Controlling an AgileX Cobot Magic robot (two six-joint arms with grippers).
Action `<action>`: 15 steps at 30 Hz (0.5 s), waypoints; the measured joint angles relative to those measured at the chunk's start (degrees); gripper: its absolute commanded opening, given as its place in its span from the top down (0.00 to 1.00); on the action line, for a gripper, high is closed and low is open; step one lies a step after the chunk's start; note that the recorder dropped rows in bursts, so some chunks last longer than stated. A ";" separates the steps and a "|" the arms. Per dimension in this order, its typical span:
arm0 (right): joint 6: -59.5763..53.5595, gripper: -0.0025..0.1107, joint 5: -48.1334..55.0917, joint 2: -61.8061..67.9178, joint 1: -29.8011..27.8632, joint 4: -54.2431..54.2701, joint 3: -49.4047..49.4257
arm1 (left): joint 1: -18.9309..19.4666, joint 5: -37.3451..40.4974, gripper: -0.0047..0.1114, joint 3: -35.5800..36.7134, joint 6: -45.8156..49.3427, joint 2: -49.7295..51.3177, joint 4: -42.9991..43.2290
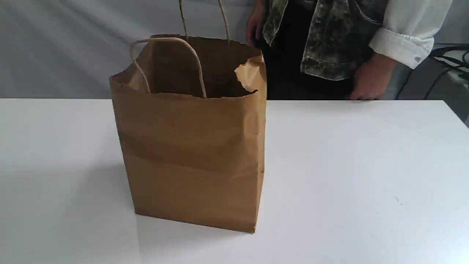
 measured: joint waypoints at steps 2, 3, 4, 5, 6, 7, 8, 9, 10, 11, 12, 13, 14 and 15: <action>5.15 0.54 -2.41 -1.70 0.00 -0.13 5.95 | 0.00 0.57 0.48 0.00 0.00 0.00 0.00; 7.97 0.54 -3.72 -2.20 0.00 -0.13 8.72 | 0.00 0.85 0.48 0.00 0.00 0.00 0.00; 10.87 0.54 -5.14 -2.45 0.00 -0.13 11.32 | 0.00 1.00 0.48 0.00 -0.09 0.00 0.00; 13.18 0.54 -6.34 -2.44 0.00 -0.13 13.24 | 0.00 1.00 0.48 0.00 -0.09 0.00 0.00; 16.04 0.54 -7.67 -2.44 0.00 -0.13 15.49 | 0.00 1.11 0.48 0.00 -0.09 0.00 0.00; 18.67 0.54 -9.55 -2.44 0.00 -0.13 17.54 | 0.00 1.21 0.48 0.00 -0.09 0.00 0.00; 20.38 0.54 -11.09 -2.44 0.00 -0.13 19.03 | 0.00 1.21 0.48 0.00 -0.09 0.00 0.00; 22.21 0.54 -13.52 -2.44 0.00 -0.13 20.89 | 0.00 1.05 0.48 0.00 -0.09 0.00 0.00; 22.96 0.54 -15.11 -2.44 0.00 -0.13 21.89 | 0.00 0.81 0.48 0.00 -0.09 0.00 0.00; 23.55 0.54 -16.98 -2.44 0.00 -0.13 22.68 | 0.00 0.30 0.48 0.00 -0.09 0.00 0.00; 24.01 0.54 -18.66 -2.44 0.00 -0.13 23.39 | 0.00 -0.09 0.48 0.00 -0.09 0.00 0.00; 24.34 0.54 -19.90 -2.44 0.00 -0.02 23.75 | 0.00 -0.38 0.48 0.00 -0.09 0.00 0.00; 24.58 0.54 -20.62 -2.44 0.00 0.11 23.89 | 0.00 -0.55 0.48 0.00 -0.09 0.00 0.00; 24.58 0.54 -21.38 -2.44 0.00 0.26 23.89 | 0.00 -0.55 0.48 0.00 -0.09 0.00 0.00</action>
